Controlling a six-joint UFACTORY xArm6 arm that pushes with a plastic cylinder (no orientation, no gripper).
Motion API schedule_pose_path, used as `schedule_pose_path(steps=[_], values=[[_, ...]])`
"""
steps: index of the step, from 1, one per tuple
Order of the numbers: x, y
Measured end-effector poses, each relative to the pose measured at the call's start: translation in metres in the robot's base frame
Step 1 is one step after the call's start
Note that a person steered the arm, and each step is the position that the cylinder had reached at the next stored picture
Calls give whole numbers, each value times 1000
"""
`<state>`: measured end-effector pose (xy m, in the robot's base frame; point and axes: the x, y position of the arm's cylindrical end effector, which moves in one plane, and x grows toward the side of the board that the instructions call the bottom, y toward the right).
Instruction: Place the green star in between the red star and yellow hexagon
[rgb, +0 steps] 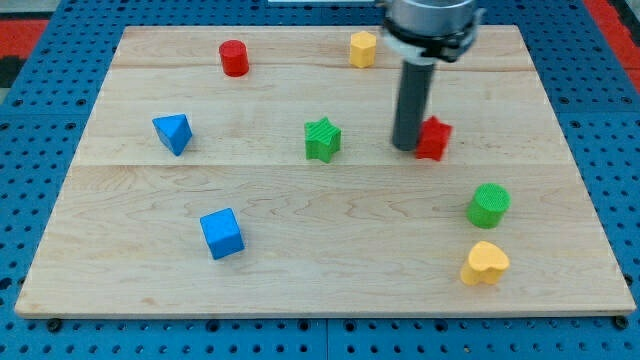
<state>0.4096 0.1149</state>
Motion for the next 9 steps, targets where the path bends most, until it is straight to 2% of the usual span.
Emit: schedule_pose_path(steps=[1, 2, 3, 4, 5, 6, 7, 9], values=[[-4, 43], [-1, 16], [39, 3], [56, -35], [45, -104], [24, -144], [-9, -131], [-34, -72]])
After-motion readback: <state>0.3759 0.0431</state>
